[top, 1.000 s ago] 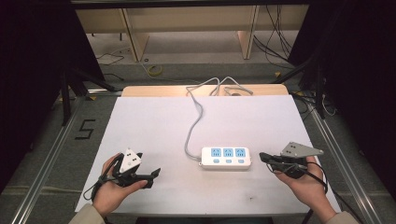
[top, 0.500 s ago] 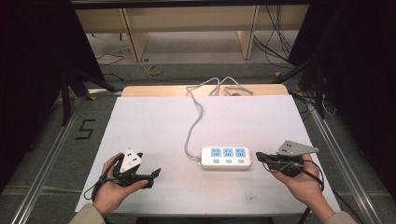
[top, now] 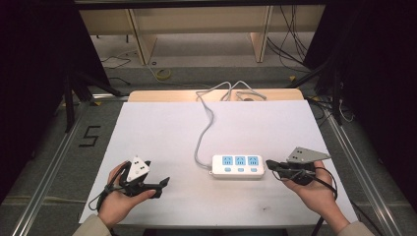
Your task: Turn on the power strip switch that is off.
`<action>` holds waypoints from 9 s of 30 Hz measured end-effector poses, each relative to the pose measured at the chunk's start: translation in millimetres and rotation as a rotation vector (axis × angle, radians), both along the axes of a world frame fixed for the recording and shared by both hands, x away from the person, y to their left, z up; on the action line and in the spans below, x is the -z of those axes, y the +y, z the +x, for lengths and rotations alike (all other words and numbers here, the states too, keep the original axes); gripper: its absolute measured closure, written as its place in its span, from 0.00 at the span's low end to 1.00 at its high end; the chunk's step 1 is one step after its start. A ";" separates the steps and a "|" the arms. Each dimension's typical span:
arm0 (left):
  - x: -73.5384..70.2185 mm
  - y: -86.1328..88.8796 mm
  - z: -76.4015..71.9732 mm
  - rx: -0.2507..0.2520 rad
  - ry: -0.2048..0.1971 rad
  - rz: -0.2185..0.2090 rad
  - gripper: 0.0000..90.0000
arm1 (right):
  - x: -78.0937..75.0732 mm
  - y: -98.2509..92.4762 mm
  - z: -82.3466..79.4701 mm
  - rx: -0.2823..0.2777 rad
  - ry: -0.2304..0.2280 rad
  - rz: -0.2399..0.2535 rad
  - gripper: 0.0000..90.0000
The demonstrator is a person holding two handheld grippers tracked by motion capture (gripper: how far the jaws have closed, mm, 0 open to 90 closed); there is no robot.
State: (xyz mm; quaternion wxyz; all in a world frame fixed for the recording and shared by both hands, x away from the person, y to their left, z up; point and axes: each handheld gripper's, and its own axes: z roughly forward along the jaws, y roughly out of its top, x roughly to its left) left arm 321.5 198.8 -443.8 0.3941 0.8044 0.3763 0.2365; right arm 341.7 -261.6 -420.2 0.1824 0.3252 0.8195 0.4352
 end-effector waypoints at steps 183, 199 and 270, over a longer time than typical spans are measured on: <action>0.3 -3.2 0.8 0.013 0.000 0.004 0.19 | 23.7 113.9 57.6 -0.171 0.211 -0.189 1.00; 0.2 -2.9 0.7 0.013 -0.003 0.001 0.19 | 28.5 122.9 62.1 -0.181 0.219 -0.229 1.00; 0.2 -4.4 1.0 0.018 0.002 -0.006 0.19 | 29.2 130.9 58.2 -0.144 0.218 -0.280 1.00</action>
